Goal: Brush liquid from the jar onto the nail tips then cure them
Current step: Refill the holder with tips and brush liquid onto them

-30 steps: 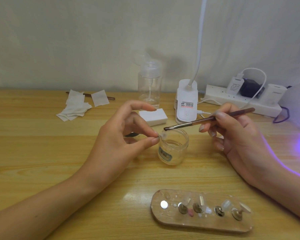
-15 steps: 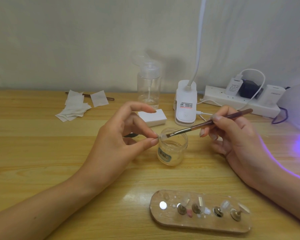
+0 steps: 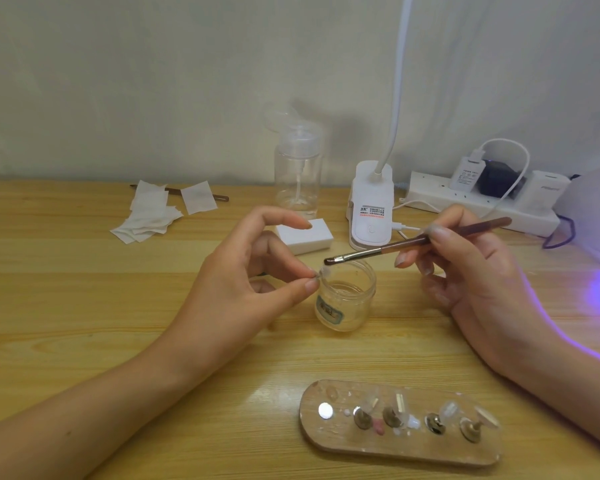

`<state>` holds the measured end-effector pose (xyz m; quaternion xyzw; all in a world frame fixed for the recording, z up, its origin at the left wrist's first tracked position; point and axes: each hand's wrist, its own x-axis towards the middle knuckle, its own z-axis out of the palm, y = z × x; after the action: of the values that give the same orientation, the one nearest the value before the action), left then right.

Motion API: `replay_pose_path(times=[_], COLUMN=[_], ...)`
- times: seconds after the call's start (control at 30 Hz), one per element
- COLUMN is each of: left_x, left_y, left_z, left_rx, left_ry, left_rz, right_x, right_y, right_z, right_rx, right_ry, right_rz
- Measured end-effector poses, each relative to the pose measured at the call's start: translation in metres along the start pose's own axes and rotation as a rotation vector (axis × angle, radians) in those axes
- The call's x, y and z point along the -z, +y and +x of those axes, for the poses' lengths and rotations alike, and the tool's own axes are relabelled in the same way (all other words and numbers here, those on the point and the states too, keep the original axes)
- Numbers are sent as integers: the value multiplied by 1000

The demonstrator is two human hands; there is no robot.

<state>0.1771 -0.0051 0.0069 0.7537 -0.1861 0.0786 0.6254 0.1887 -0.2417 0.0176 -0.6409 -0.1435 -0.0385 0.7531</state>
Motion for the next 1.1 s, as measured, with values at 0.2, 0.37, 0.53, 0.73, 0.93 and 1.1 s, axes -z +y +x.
replay_pose_path(times=[0.2,0.37,0.53,0.73,0.93,1.1], left_x=[0,1,2,1,1,2], left_y=[0,-1,1,4,4,4], left_z=[1,1,2,2,2,2], left_rx=[30,55,77,99,106,107], left_ry=[-18,-27,-37,-37,-33,-36], left_rz=[-54,-72,-88,-109,-115,-117], right_x=[1,-1,-1,-5,-1,-4], right_y=[1,0,0,-2,-1,-2], right_z=[0,-1,-1,-2,-2,-3], right_rx=[-34,15,-24,34,30,62], right_ry=[81,0,81,2,59,-12], right_rz=[-8,5,-16,-32,-21,-40])
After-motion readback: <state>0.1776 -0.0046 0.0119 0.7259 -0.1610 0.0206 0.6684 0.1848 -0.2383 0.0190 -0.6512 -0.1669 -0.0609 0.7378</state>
